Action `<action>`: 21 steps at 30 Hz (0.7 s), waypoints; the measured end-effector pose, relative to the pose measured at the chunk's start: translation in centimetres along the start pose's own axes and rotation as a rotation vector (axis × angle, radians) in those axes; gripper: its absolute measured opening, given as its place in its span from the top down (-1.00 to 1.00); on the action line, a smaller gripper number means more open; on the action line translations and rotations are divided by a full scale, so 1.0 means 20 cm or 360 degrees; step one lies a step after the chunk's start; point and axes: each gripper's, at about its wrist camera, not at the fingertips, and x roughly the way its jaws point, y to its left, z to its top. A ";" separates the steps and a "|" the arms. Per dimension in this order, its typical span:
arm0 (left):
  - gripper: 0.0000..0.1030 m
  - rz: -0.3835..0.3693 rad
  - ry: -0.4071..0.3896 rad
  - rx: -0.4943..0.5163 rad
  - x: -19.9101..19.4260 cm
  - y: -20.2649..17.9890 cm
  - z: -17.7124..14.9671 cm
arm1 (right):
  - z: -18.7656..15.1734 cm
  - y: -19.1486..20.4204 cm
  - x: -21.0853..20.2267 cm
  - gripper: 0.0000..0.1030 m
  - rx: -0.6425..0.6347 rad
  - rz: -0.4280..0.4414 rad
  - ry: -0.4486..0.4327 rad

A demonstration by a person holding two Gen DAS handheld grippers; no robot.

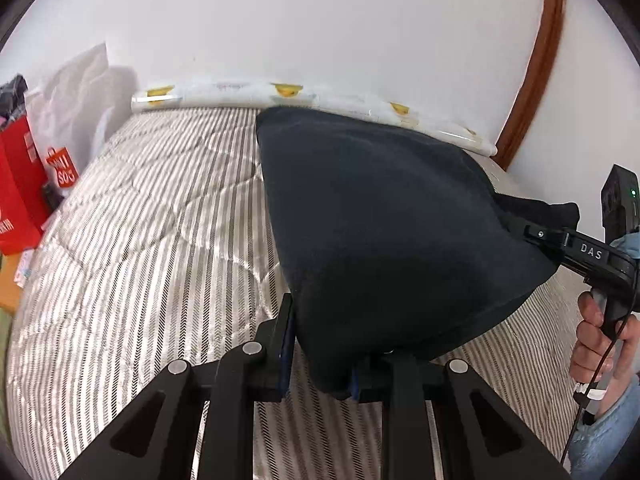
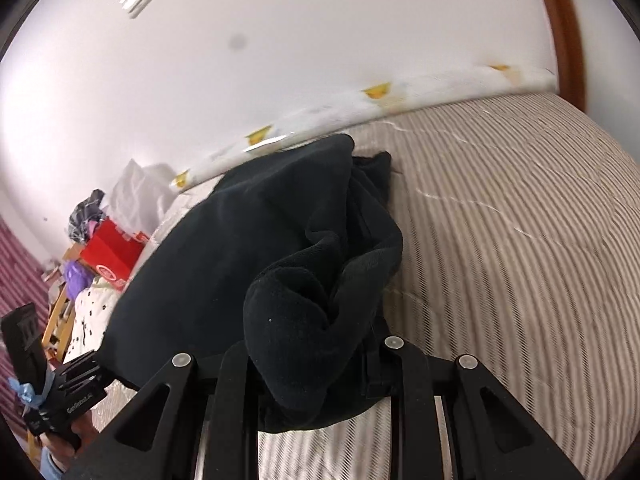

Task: Fold small clothes
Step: 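Fold the sweatshirt over with both grippers and release the right gripper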

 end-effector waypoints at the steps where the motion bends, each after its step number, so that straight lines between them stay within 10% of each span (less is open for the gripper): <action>1: 0.61 -0.0009 0.0009 -0.0002 0.00 0.02 -0.02 | 0.00 0.00 0.00 0.55 -0.0011 0.0004 -0.0003; 21: 0.33 0.0011 -0.0023 0.0125 -0.24 -0.02 -0.15 | -0.05 0.06 -0.19 0.26 -0.0248 -0.0221 -0.0095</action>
